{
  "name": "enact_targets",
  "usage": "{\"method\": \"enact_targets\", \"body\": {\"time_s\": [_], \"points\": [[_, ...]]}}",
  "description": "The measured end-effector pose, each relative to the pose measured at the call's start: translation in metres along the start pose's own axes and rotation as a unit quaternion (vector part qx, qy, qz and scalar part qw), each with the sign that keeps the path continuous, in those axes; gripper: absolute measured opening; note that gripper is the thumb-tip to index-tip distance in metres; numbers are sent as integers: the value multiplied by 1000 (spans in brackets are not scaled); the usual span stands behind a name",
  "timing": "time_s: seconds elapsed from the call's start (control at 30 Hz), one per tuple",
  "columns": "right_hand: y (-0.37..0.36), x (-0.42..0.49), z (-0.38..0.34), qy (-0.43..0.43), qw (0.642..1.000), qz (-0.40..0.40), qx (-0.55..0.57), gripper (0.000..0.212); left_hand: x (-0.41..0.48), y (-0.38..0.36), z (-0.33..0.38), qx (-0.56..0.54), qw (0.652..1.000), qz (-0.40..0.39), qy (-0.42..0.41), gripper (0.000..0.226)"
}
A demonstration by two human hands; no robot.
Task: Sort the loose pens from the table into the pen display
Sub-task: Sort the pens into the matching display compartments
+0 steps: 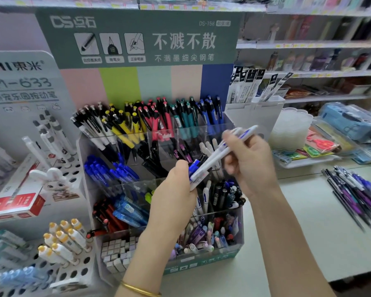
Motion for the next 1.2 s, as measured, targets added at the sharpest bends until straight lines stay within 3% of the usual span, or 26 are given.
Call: {"method": "enact_targets", "body": {"time_s": [0.1,0.17,0.23,0.33,0.43,0.57,0.7,0.77,0.87,0.93,1.03,1.1,1.2], "points": [[19,15,-11,93,985,137,40,20,2,-2,-8,-17,1000,-8,17,17],[29,18,-9,171,968,179,-48,18,4,-5,-12,-42,999,-24,2,13],[30,13,-2,249,934,185,-180,17,6,-9,-12,-118,991,-70,-2,12],[23,6,8,350,863,135,-340,17,5,-11,-10,-265,950,-166,14,16],[12,8,22,292,850,29,-438,22,2,-11,-9,-373,896,-241,13,11],[8,17,42,105,770,-110,-619,21,1,-15,-9,-507,802,-317,-3,25],[8,13,39,105,828,-84,-544,36,0,-15,-8,-602,706,-373,7,26],[9,7,37,121,835,-68,-533,41,1,-16,-9,-624,681,-382,15,25],[9,-3,30,188,855,-23,-483,26,1,-16,-12,-646,655,-390,26,23],[3,-9,24,198,894,-30,-401,13,1,-15,-13,-641,660,-390,23,19],[-10,-19,14,175,921,-88,-336,4,0,-12,-15,-616,692,-377,18,15],[-18,-22,10,89,949,-153,-261,15,-2,-9,-15,-600,710,-369,18,16],[-23,-23,10,-17,956,-228,-186,28,-7,-5,-19,-582,723,-372,28,16]]}}
Point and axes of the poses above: each hand's wrist, its own x-axis towards the middle knuckle, its own y-axis out of the back of the hand, z = x × y, the point moved 2 cm from there along x, towards the middle knuckle, and after that the axes turned 12 degrees about y, right-handed, at the moved point
